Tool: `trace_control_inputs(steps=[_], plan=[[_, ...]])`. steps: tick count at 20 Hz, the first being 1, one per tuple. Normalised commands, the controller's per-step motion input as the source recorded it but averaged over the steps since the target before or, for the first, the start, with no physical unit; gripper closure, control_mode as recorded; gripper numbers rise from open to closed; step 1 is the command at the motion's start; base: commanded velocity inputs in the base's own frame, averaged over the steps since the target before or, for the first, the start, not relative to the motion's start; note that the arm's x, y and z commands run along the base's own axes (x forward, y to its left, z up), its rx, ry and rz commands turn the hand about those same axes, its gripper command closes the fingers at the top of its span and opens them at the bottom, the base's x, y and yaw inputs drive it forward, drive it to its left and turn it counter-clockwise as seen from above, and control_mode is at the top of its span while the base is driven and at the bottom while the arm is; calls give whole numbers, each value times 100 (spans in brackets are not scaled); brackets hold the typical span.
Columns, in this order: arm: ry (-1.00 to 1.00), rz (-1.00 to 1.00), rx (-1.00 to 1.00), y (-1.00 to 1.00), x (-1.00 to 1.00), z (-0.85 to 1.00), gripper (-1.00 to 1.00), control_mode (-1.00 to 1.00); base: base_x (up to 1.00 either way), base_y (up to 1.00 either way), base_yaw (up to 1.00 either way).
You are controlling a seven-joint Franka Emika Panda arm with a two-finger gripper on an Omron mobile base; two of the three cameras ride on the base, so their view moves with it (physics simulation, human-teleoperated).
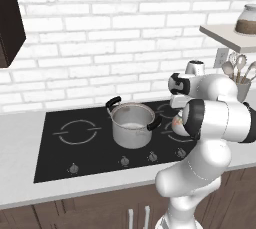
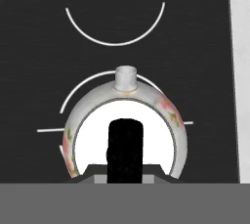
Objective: Pick the kettle from the counter and place it on a stove burner. Then turn the burner on.
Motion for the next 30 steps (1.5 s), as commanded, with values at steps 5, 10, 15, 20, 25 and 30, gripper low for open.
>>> trace_control_inputs(steps=[5,10,15,20,25,30], plan=[[0,0,0,4,-19,-9,100,-100,0,0,0],[0,0,0,8,-18,-9,100,-100,0,0,0],[0,0,0,4,-2,-16,100,-100,0,0,0],[0,0,0,0,0,-28,100,-100,0,0,0],[0,0,0,0,0,-9,-100,-100,0,0,0],[0,0,0,0,0,0,-100,-100,0,0,0]])
